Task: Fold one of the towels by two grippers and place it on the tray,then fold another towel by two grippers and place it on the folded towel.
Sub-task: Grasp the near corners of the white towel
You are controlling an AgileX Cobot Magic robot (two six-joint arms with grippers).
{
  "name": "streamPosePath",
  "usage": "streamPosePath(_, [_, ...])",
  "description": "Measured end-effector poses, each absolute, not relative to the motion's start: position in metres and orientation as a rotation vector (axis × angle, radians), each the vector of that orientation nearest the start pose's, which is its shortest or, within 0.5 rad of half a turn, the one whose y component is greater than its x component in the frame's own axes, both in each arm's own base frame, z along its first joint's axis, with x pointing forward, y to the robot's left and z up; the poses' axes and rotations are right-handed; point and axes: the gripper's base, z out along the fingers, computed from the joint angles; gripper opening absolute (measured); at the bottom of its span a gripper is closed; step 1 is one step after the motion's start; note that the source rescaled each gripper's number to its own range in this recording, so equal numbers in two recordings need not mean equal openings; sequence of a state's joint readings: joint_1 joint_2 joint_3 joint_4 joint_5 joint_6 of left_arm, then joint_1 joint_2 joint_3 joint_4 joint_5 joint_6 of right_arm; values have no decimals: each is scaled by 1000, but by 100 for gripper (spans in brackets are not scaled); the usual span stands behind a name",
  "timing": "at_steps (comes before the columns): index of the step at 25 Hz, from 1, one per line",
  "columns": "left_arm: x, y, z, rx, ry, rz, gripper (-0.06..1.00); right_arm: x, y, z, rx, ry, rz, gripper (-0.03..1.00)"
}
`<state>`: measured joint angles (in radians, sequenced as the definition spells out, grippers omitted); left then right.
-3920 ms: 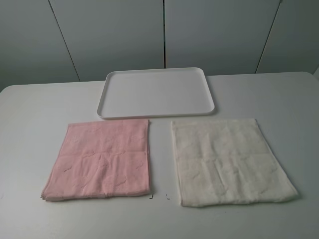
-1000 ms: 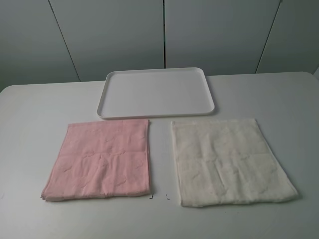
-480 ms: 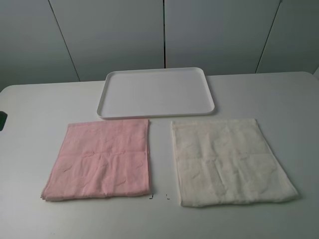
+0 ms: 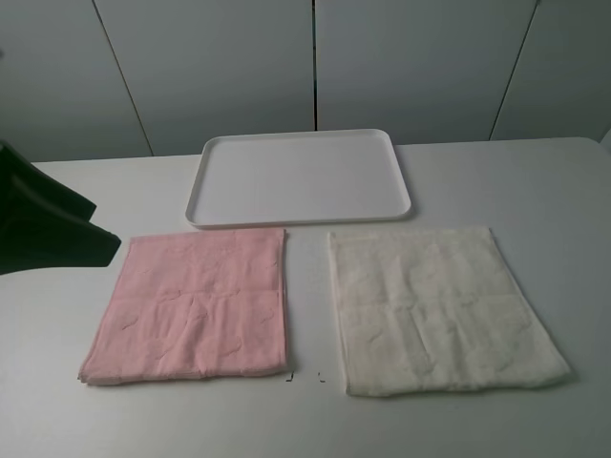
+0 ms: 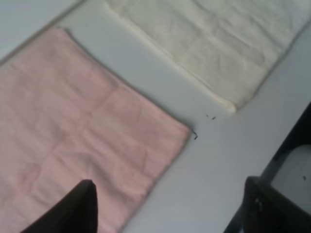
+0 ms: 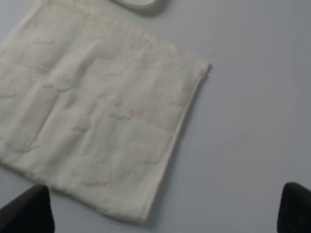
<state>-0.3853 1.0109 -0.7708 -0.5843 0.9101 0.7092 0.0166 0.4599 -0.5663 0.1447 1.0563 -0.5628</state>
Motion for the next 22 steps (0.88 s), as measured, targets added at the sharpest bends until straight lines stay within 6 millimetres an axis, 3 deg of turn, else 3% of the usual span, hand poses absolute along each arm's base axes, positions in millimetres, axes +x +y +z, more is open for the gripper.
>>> streamPosePath(6, [159,-171,279,1313,2155,-580,95,74,13,281,-786,2347,-89,100])
streamPosePath(12, [160,-251,267,1604,2118,-483,96,79,13,278,-970,2312,-140,100])
streamPosePath(18, [164,-310,226,1866,2132,-281,96,79,11,278,-1006,2312,-175,100])
streamPosePath(22, [166,-332,193,1961,2181,-232,96,79,10,278,-1010,2313,-182,100])
